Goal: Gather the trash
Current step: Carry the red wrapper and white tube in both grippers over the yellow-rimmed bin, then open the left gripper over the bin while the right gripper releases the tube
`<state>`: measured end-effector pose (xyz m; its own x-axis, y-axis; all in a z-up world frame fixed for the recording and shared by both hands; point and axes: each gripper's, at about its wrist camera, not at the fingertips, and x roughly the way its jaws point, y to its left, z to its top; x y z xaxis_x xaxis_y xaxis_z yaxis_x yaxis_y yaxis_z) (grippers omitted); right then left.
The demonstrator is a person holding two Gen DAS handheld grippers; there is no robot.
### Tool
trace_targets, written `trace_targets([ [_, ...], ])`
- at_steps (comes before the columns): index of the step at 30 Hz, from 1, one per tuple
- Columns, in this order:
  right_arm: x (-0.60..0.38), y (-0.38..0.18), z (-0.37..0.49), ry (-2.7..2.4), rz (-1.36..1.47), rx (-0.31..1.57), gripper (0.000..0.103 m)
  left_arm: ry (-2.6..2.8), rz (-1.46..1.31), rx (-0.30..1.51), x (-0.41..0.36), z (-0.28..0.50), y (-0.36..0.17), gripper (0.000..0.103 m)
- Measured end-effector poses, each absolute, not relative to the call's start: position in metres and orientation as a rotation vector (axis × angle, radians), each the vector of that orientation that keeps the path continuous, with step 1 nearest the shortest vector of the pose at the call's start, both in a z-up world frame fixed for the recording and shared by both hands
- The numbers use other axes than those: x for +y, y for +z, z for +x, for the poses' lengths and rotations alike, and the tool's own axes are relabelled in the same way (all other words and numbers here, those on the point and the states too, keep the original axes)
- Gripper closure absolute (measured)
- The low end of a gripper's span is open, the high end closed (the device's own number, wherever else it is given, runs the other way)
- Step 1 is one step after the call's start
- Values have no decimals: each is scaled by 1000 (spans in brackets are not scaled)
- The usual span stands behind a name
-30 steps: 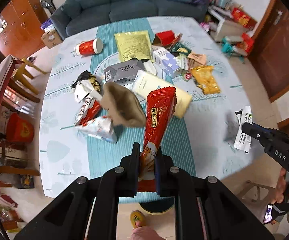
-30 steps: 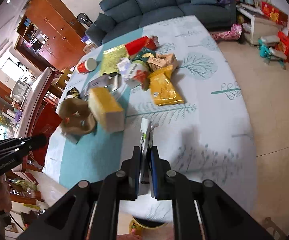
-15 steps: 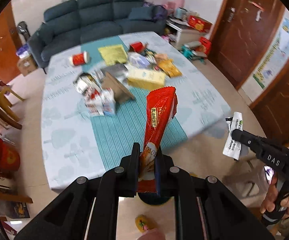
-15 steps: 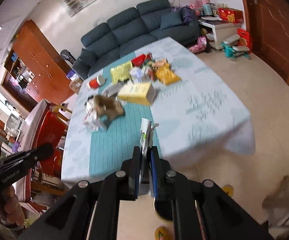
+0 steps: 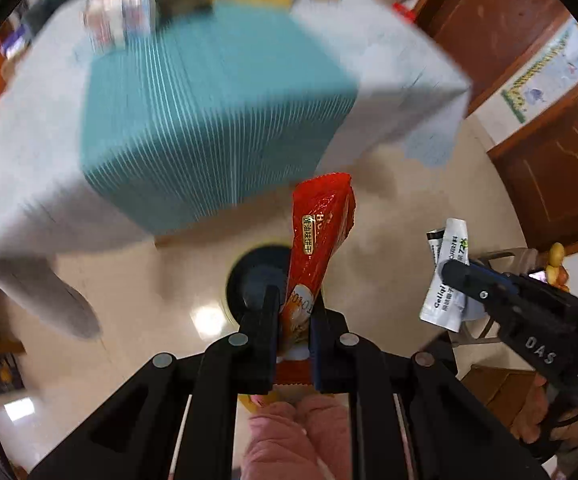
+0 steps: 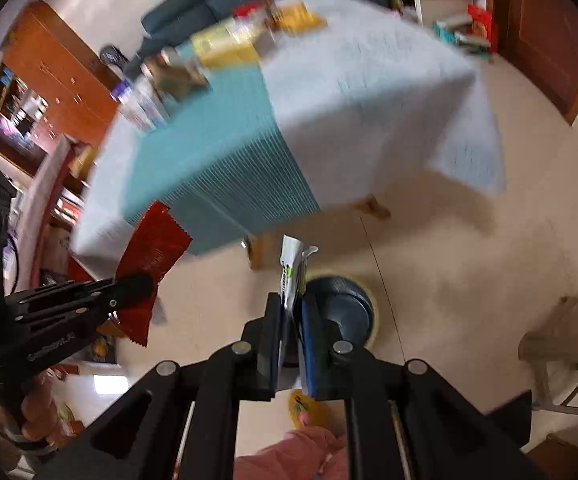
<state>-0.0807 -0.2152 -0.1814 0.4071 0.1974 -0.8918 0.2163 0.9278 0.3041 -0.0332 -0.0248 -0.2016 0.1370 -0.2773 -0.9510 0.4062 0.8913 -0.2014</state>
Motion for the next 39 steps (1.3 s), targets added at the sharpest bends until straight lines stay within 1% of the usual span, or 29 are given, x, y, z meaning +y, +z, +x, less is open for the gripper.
trace_targets([
  [2,-220,-221,-77,-15,423,1194,93,-459,99,1369,-27,-36,-245,92],
  [9,-219,-357,-55,23,408,1287,92,-408,56,1420,-36,-36,-373,91],
  [12,-211,-412,-43,51,376,1317,89,-406,61,1434,-43,-34,-427,90],
  [14,-206,-449,-34,60,344,1343,87,-398,74,1422,-46,-30,-456,80],
  [15,-204,-461,-31,67,336,1349,86,-395,76,1415,-46,-27,-464,77],
  [16,-202,-476,-29,72,323,1356,85,-388,81,1408,-46,-27,-472,71],
  [17,-200,-489,-26,73,311,1364,83,-381,88,1402,-45,-26,-485,63],
  [18,-198,-503,-24,81,310,1377,78,-377,94,1407,-45,-26,-492,57],
  [19,-197,-512,-25,91,314,1385,70,-372,99,1413,-44,-26,-499,49],
  [20,-196,-520,-22,98,314,1394,68,-359,105,1417,-43,-24,-507,44],
  [21,-195,-528,-22,101,311,1402,66,-349,109,1421,-41,-23,-512,41],
  [22,-195,-535,-22,102,304,1410,60,-339,112,1425,-41,-23,-515,33],
  [23,-195,-540,-21,94,292,1416,58,-330,108,1428,-36,-23,-520,25],
  [24,-196,-544,-22,86,283,1418,54,-324,106,1427,-34,-22,-522,23],
  [25,-196,-547,-23,87,283,1420,52,-318,105,1423,-32,-23,-524,21],
  [27,-197,-549,-24,87,283,1419,51,-309,112,1411,-29,-24,-523,21],
  [31,-195,-542,-25,70,262,1389,43,-284,117,1380,-23,-27,-517,21],
  [36,-193,-514,-29,22,232,1332,43,-244,92,1331,-16,-30,-486,21],
  [39,-193,-489,-33,13,233,1285,43,-230,69,1304,-9,-32,-455,21],
])
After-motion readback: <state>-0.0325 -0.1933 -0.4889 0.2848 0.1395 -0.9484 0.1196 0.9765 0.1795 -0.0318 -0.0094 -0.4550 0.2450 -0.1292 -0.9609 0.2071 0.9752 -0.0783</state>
